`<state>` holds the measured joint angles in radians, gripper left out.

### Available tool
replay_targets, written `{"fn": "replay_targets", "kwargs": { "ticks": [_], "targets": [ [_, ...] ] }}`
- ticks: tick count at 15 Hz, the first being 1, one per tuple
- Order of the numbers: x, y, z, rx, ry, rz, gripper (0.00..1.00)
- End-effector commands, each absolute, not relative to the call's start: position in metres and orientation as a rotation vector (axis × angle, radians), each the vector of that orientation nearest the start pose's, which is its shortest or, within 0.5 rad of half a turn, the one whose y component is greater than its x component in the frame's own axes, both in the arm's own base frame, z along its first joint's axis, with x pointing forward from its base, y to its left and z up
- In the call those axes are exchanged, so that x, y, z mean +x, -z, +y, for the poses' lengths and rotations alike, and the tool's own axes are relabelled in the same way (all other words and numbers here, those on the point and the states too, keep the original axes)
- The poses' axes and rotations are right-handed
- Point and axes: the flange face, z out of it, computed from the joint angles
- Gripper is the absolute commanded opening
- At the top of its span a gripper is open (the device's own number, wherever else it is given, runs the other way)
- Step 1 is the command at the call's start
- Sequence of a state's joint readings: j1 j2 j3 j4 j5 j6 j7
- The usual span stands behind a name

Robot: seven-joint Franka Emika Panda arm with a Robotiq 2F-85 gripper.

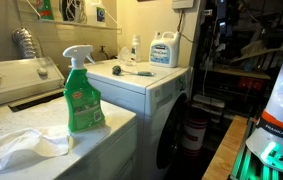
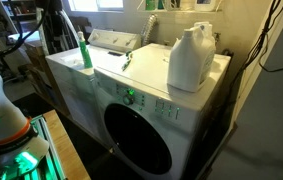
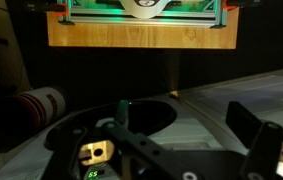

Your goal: Press a button on the left side of the washing machine on the right to turn off the washing machine

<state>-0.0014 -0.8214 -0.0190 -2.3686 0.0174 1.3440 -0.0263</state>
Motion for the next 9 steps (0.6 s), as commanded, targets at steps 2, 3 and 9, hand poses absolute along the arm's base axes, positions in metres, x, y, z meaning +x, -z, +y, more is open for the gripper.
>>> {"fn": "replay_targets", "kwargs": {
  "ticks": [2,3,9],
  "targets": [
    [0.272,-0.578,-0.005,-3.090,-0.315,-0.024,1.00],
    [0.272,-0.578,-0.005,-3.090,-0.315,-0.024,1.00],
    [0.269,-0.563,-0.017,-3.106,-0.309,-0.034,1.00]
  ]
}}
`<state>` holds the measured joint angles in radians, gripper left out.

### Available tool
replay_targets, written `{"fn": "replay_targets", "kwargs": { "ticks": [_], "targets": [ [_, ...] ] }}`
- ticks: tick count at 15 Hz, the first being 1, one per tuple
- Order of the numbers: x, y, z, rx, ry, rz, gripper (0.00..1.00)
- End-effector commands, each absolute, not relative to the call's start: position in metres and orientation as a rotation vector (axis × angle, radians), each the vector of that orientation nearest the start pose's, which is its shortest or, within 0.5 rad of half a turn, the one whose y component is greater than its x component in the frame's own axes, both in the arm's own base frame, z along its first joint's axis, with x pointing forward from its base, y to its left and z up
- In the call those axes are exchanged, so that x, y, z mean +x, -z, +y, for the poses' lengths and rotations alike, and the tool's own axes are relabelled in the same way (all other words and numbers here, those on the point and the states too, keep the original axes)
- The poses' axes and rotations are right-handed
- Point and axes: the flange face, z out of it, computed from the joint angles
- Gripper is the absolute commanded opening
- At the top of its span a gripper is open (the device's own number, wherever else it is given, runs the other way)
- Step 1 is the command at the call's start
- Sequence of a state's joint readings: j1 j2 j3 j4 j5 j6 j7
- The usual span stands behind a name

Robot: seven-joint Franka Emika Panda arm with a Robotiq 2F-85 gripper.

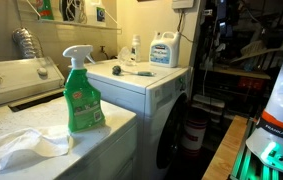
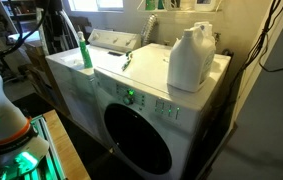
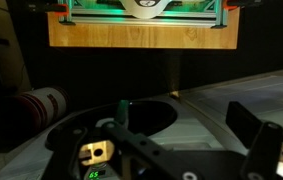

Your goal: Press a button on the left side of the washing machine on the right to turn off the washing machine

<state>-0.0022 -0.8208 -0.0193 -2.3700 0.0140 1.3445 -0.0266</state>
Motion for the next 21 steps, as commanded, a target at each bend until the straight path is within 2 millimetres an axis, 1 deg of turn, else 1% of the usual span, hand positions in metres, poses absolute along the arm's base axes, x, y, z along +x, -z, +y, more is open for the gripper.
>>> {"fn": "replay_targets", "kwargs": {
  "ticks": [1,3,4,6,10,11,14,15,17,18,19,21],
  "targets": [
    [0.270,-0.558,-0.021,-3.117,-0.294,-0.034,1.00],
    [0.278,-0.541,-0.033,-3.184,-0.238,-0.086,1.00],
    [0.283,-0.531,-0.039,-3.191,-0.225,-0.107,1.00],
    [0.292,-0.505,-0.046,-3.200,-0.175,-0.150,1.00],
    [0.306,-0.452,-0.060,-3.149,-0.084,-0.195,1.00],
    [0.308,-0.439,-0.059,-3.114,-0.064,-0.286,1.00],
    [0.309,-0.401,-0.067,-3.075,-0.039,-0.372,1.00],
    [0.320,-0.401,-0.073,-3.059,-0.022,-0.409,1.00],
    [0.329,-0.389,-0.079,-3.032,0.010,-0.447,1.00],
    [0.332,-0.382,-0.082,-3.018,0.014,-0.459,1.00],
    [0.325,-0.397,-0.077,-3.057,0.007,-0.425,1.00],
    [0.330,-0.388,-0.081,-3.042,0.002,-0.442,1.00]
  ]
}}
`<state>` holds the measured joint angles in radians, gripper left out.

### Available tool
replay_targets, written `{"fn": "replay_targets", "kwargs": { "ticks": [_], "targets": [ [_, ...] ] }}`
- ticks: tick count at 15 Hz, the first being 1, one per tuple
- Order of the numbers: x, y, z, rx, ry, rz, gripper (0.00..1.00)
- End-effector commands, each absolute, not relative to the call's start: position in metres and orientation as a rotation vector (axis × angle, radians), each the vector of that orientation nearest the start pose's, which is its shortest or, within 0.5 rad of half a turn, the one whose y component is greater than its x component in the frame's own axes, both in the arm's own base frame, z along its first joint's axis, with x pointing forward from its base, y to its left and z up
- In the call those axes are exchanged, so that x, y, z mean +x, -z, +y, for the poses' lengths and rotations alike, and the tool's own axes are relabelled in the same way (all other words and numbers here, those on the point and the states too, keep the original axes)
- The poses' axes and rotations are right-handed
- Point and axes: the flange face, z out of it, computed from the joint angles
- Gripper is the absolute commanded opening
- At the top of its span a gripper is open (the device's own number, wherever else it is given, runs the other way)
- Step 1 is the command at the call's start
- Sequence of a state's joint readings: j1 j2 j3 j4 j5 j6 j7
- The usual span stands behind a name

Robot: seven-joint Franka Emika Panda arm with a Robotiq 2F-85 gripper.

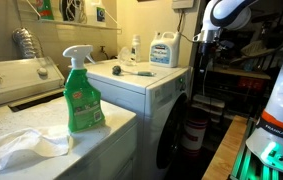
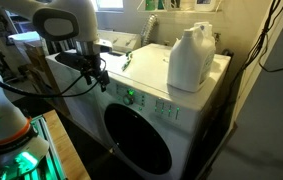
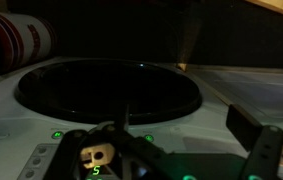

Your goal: Press a button on the left side of the washing machine on the right to turn off the washing machine

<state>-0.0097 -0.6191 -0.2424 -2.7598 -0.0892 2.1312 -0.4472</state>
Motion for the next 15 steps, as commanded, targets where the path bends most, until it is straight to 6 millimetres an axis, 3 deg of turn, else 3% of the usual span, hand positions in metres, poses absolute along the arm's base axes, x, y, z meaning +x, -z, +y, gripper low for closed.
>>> {"fn": "replay_targets", "kwargs": {
  "ticks": [1,4,5,12,13,14,15],
  "targets": [
    [0.331,-0.385,-0.082,-3.040,-0.004,-0.445,1.00],
    [0.332,-0.385,-0.081,-3.039,-0.008,-0.448,1.00],
    [0.337,-0.381,-0.082,-3.031,-0.020,-0.379,1.00],
    [0.354,-0.328,-0.078,-2.971,-0.116,-0.048,1.00],
    [0.357,-0.322,-0.077,-2.971,-0.112,-0.021,0.93],
    [0.360,-0.315,-0.075,-2.973,-0.113,0.006,0.74],
    [0.362,-0.309,-0.073,-2.985,-0.110,0.029,0.68]
  ]
}}
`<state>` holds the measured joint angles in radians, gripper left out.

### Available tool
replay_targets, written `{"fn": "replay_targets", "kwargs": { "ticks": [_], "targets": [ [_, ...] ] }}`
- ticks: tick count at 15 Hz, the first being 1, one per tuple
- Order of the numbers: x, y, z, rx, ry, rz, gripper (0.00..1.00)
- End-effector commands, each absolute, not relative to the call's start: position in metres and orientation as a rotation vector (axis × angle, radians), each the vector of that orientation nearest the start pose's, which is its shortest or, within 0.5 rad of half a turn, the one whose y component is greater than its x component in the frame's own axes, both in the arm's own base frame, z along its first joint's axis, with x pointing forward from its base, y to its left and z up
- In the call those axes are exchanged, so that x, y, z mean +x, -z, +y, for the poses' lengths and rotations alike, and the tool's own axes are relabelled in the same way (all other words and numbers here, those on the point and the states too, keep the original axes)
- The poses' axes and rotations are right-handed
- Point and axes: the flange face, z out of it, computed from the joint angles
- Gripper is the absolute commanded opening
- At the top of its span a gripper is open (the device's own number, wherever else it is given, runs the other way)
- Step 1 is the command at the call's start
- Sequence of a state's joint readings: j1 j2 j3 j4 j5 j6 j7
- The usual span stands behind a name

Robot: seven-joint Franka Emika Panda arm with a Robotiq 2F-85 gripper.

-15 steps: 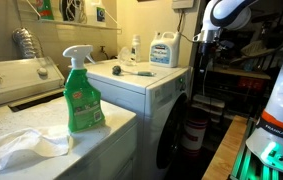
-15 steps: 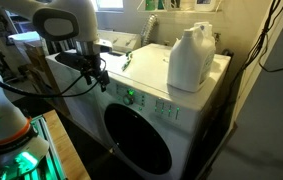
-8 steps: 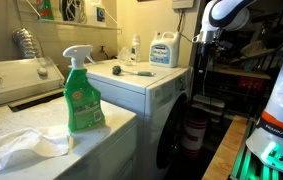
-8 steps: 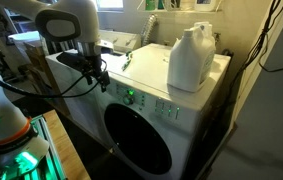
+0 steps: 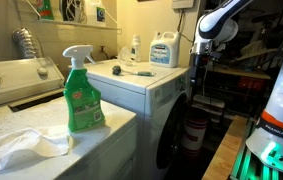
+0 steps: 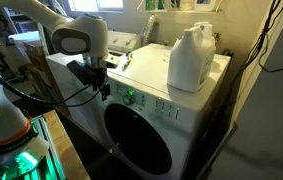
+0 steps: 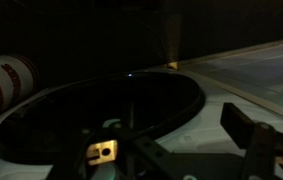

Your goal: Press a button on the left side of the washing machine on the right to turn off the washing machine

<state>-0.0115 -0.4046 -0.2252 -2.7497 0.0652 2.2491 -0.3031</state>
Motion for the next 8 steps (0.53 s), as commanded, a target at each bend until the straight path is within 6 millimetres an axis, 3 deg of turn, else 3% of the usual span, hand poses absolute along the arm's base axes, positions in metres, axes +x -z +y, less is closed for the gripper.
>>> {"fn": "replay_targets", "kwargs": {
  "ticks": [1,5,8],
  "targets": [
    [0.366,-0.304,-0.072,-2.997,-0.097,0.045,0.58],
    [0.377,-0.286,-0.061,-3.049,-0.047,0.044,0.26],
    [0.382,-0.277,-0.055,-3.065,-0.025,0.039,0.08]
  ]
}}
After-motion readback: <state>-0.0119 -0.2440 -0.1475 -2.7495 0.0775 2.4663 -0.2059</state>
